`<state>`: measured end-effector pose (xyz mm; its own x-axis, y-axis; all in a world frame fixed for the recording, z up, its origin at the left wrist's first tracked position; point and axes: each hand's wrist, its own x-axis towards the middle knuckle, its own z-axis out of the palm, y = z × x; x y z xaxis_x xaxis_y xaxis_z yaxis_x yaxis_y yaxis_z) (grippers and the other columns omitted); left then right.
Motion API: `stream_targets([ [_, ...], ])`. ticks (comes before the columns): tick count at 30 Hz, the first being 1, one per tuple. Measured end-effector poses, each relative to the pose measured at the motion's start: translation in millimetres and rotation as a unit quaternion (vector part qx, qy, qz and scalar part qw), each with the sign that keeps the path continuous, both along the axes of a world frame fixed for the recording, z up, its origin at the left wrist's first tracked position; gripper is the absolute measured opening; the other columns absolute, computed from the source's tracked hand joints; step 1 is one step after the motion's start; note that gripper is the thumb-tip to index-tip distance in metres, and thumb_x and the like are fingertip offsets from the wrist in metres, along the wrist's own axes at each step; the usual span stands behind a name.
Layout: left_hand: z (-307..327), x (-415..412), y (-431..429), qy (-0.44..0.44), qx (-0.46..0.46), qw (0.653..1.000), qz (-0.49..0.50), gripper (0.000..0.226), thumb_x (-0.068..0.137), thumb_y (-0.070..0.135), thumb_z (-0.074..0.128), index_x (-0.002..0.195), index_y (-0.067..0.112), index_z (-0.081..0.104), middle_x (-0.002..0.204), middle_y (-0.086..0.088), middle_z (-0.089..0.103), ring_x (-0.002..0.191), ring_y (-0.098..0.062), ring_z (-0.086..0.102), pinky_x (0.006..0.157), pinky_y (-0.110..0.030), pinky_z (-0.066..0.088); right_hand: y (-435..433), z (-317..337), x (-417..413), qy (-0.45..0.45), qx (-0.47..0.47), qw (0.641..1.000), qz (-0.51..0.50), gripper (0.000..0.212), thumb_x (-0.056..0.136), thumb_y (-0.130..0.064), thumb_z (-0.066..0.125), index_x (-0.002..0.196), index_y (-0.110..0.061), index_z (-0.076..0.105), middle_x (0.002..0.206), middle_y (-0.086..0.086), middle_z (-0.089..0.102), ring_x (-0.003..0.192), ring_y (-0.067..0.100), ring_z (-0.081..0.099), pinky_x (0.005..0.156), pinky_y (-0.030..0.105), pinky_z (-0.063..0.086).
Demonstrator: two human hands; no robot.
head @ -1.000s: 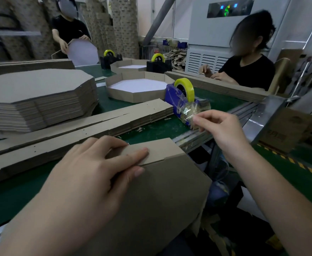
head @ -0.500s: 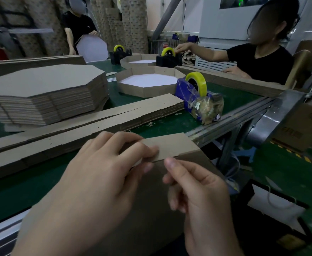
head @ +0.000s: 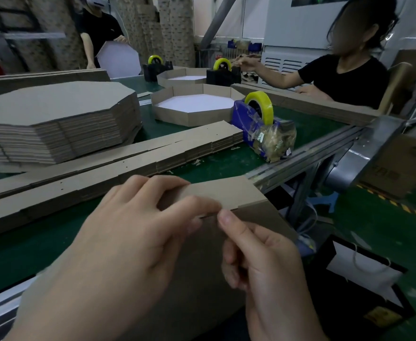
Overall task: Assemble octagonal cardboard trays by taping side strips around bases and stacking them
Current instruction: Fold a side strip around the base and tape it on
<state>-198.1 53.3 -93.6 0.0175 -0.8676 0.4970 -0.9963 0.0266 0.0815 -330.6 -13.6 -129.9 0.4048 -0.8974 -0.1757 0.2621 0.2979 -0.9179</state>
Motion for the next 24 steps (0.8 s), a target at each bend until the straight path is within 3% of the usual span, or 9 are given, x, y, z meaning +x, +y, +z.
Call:
stream_targets([
  [5,5,1,3,0.021,0.019,0.999,0.020,0.039,0.089,0.041,0.037,0.117,0.044,0.065,0.110,0.005,0.063,0.096,-0.025,0.061,0.069,-0.037,0.049,-4,0,-8,0.001,-0.026,0.997,0.072,0.033,0.043,-0.045,0.072,0.067,-0.022,0.077,0.052,0.004,0.064,0.028,0.008,0.035,0.032,0.014,0.024],
  [7,8,-4,2,0.048,0.019,0.998,0.028,0.038,0.088,0.047,0.037,0.112,0.047,0.067,0.105,0.009,0.064,0.093,-0.021,0.062,0.069,-0.033,0.046,-7,-2,-9,0.000,-0.034,0.996,0.080,0.033,0.043,-0.045,0.072,0.066,-0.022,0.078,0.050,0.004,0.062,0.029,0.008,0.035,0.032,0.013,0.024],
  [10,10,-16,-7,0.076,-0.002,0.995,0.058,0.035,0.086,0.056,0.039,0.088,0.044,0.072,0.092,0.011,0.065,0.082,-0.021,0.064,0.064,-0.034,0.046,-8,-3,-8,-0.001,-0.052,0.995,0.083,0.032,0.043,-0.044,0.070,0.064,-0.022,0.078,0.047,0.003,0.058,0.029,0.007,0.035,0.032,0.013,0.025],
  [13,6,-23,-15,0.069,-0.038,0.992,0.100,0.025,0.081,0.053,0.054,0.068,0.036,0.067,0.082,0.009,0.065,0.071,-0.022,0.063,0.057,-0.029,0.037,-9,-3,-9,0.002,-0.062,0.995,0.083,0.033,0.043,-0.046,0.070,0.064,-0.023,0.078,0.046,0.003,0.058,0.029,0.007,0.035,0.033,0.013,0.026],
  [18,1,-21,-15,0.039,-0.042,0.994,0.090,0.023,0.082,0.051,0.052,0.075,0.038,0.070,0.091,0.008,0.066,0.079,-0.022,0.063,0.058,-0.027,0.035,-12,-16,-18,0.101,-0.091,0.983,0.122,0.024,0.066,-0.039,0.072,0.059,-0.017,0.075,0.037,-0.001,0.048,0.033,0.007,0.034,0.038,0.013,0.026],
  [21,1,-22,-15,0.013,-0.042,0.995,0.092,0.020,0.080,0.050,0.057,0.079,0.037,0.071,0.092,0.004,0.066,0.080,-0.024,0.063,0.060,-0.027,0.034,-6,-26,-19,0.077,-0.146,0.986,0.001,0.025,0.074,-0.037,0.077,0.058,-0.017,0.072,0.044,0.002,0.055,0.035,0.004,0.040,0.039,0.012,0.030],
  [22,-2,-23,-16,-0.004,-0.039,0.995,0.094,0.019,0.078,0.049,0.059,0.081,0.036,0.072,0.093,0.002,0.066,0.080,-0.026,0.063,0.061,-0.028,0.035,-5,-27,-20,0.068,-0.222,0.970,-0.070,0.024,0.076,-0.038,0.075,0.060,-0.021,0.071,0.049,0.000,0.057,0.041,0.002,0.044,0.043,0.011,0.033],
  [24,-5,-23,-16,-0.025,-0.025,0.995,0.099,0.021,0.076,0.049,0.062,0.087,0.034,0.073,0.095,-0.001,0.066,0.081,-0.028,0.063,0.062,-0.030,0.037,-11,-25,-23,0.097,-0.412,0.888,-0.180,0.013,0.084,-0.032,0.060,0.074,-0.031,0.068,0.070,-0.007,0.058,0.064,0.003,0.055,0.060,0.010,0.039],
])
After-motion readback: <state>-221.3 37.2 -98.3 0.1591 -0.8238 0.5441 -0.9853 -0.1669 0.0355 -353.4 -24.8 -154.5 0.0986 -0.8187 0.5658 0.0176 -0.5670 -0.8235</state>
